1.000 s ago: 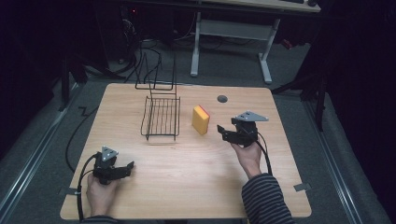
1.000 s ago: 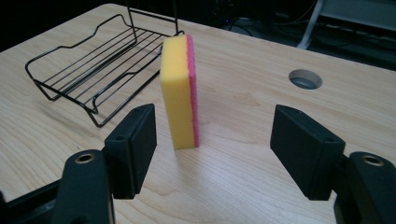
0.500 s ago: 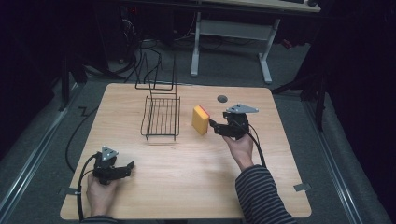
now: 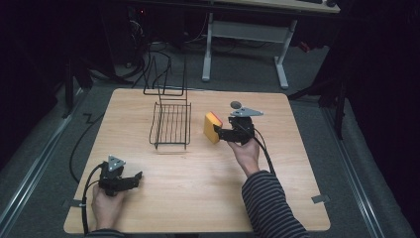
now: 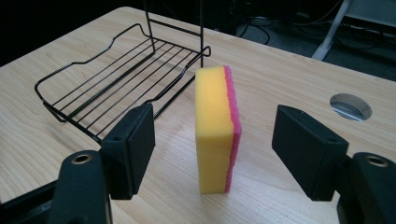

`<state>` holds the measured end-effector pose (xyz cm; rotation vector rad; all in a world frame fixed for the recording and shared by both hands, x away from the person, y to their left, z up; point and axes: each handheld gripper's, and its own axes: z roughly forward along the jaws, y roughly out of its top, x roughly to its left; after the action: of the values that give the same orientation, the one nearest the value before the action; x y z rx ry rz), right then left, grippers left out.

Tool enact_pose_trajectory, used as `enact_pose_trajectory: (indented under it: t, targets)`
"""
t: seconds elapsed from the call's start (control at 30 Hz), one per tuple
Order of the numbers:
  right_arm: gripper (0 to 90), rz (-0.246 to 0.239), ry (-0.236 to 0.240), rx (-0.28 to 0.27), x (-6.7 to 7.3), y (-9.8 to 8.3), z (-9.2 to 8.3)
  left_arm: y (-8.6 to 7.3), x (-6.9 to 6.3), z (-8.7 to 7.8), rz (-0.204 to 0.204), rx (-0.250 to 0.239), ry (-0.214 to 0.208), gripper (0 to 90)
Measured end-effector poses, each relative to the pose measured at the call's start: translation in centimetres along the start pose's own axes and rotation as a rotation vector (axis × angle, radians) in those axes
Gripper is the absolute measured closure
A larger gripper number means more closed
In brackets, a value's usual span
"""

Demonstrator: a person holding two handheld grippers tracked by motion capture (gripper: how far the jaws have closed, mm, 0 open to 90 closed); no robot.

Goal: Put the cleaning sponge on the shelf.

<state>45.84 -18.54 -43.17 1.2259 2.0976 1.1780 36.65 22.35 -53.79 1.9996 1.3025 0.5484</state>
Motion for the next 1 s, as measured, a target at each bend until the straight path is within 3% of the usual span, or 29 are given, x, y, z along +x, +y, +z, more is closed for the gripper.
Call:
enact_pose_trajectory:
  t: [0.6,1.0]
  targets:
    - [31.1,0.017,-0.002,0.057,-0.1,-0.8,3.3,0.0,0.0,0.0,0.000,0.000,0.000,17.0]
    - [36.7,0.050,0.007,0.091,-0.6,-1.8,5.2,0.0,0.0,0.0,0.001,0.000,0.000,17.0]
